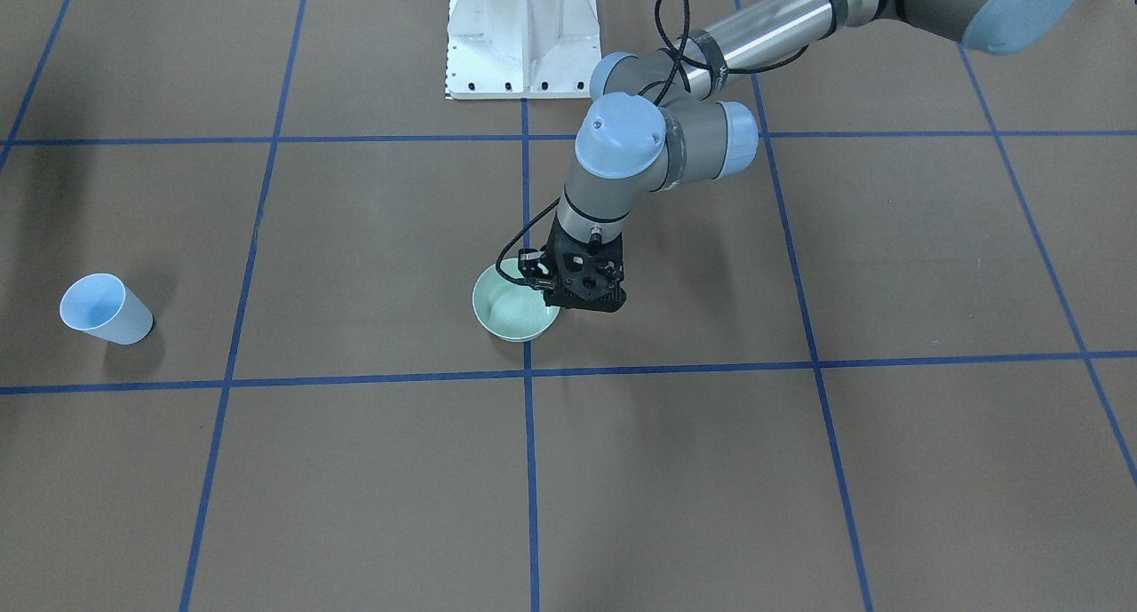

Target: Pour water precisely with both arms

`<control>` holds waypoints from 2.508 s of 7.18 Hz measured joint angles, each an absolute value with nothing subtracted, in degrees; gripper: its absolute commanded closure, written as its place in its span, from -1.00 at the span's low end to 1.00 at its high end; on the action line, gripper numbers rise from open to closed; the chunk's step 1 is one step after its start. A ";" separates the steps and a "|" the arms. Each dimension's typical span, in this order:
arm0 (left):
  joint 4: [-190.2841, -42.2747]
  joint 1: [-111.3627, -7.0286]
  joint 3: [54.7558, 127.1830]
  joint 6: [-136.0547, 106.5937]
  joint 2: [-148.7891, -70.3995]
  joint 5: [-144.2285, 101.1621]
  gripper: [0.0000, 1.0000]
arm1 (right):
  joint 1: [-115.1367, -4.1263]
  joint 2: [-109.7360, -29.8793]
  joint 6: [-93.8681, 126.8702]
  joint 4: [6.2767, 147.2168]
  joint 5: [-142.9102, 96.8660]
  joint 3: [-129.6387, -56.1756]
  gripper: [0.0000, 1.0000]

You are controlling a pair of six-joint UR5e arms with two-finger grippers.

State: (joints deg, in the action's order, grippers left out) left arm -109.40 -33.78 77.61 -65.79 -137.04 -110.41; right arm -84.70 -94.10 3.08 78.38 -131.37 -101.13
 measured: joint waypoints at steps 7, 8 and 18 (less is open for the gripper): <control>-88.95 -56.57 112.11 -27.07 -108.06 -119.69 -1.00 | -79.39 -94.08 20.61 72.73 -134.32 -105.68 -0.99; -88.85 -62.28 112.49 -17.92 -103.70 -122.31 -1.00 | -75.87 -94.06 29.58 69.77 -133.27 -107.66 -0.99; -92.74 -83.98 101.40 8.27 -89.71 -126.44 -1.00 | -26.42 -104.15 96.25 67.30 -62.30 -118.57 -0.99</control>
